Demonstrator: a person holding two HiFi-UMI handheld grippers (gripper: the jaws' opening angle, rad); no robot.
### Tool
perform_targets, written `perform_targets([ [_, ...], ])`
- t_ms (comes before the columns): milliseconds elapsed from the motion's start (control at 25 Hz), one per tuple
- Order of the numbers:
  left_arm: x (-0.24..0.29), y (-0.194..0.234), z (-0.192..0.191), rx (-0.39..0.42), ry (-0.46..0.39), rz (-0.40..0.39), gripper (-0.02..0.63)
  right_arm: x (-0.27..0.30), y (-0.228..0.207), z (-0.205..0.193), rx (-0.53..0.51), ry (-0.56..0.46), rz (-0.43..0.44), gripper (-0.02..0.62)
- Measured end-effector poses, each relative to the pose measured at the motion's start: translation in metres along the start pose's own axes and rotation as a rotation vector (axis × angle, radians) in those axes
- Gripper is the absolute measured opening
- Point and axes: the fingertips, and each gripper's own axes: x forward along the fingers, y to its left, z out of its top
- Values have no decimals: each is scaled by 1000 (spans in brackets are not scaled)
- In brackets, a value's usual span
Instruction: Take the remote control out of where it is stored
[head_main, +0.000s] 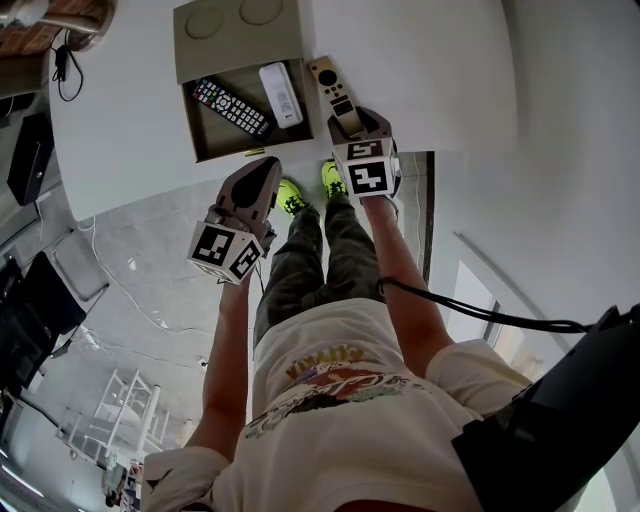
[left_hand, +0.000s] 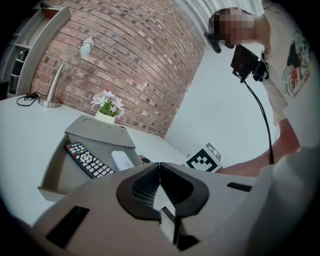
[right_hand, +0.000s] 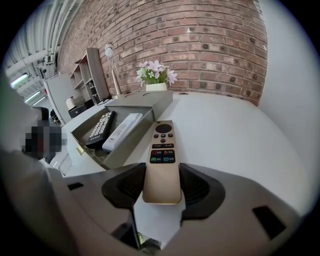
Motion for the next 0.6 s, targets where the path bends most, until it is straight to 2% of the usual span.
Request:
perform_targets([
  [160,1,1,1,-1,0,-1,6,-1,4,0,-3,2,26,212],
  [600,-1,-2,7,18,-7,-18,6,-6,5,5,-2,-5,28,213],
])
